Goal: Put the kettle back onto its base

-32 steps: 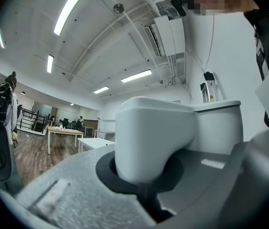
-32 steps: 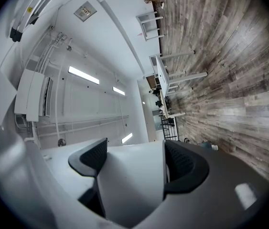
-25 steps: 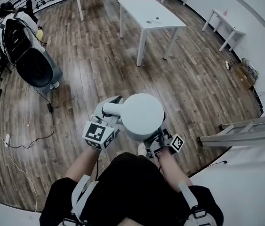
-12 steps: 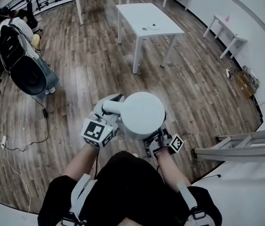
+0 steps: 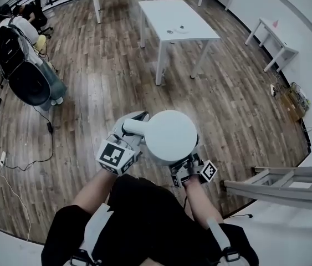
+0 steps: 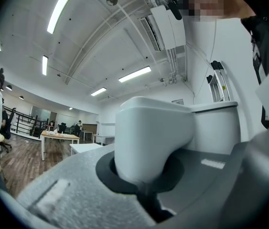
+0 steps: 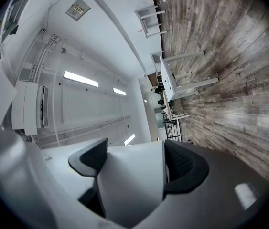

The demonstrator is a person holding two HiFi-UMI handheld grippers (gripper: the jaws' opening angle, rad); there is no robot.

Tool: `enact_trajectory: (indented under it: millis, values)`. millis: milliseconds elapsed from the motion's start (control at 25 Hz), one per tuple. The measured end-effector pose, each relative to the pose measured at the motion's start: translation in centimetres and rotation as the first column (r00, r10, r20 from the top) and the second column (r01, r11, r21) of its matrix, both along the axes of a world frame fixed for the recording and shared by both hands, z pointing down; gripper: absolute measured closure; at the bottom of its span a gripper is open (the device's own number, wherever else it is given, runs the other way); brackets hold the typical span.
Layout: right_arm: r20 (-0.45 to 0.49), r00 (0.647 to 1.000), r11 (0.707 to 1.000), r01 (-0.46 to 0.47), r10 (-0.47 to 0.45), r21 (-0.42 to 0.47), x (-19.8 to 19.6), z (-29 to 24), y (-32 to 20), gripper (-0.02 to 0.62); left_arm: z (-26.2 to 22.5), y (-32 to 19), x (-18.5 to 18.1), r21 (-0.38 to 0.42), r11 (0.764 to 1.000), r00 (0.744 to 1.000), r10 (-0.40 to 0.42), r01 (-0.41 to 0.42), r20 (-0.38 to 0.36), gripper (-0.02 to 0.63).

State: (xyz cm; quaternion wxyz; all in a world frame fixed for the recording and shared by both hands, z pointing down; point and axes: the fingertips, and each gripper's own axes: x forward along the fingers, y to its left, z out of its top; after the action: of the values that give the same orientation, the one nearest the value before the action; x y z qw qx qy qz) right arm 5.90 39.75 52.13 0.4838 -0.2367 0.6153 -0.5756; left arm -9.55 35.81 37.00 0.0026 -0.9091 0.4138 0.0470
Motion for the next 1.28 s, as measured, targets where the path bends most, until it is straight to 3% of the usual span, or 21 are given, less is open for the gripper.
enact_trajectory:
  millis: [320,840,1280]
  values:
    - [0.031,0.999,0.999,-0.034,0.034,-0.010,0.1,0.8,-3.1,0.219,0.1,-3.9,0.6,-0.020,1.000,0.999,0.019,-0.018,0.034,0.601]
    - [0.040,0.993,0.994,-0.111,0.112,-0.020,0.4,0.5,-13.9,0.221,-0.1,-15.8,1.5,-0.020,0.994,0.993,0.110,-0.109,0.035,0.601]
    - [0.037,0.992,0.993,-0.119,0.120,-0.024,-2.6,1.1,-21.8,0.222,0.4,-23.9,-1.6,-0.025,0.992,0.992,0.125,-0.124,0.028,0.601]
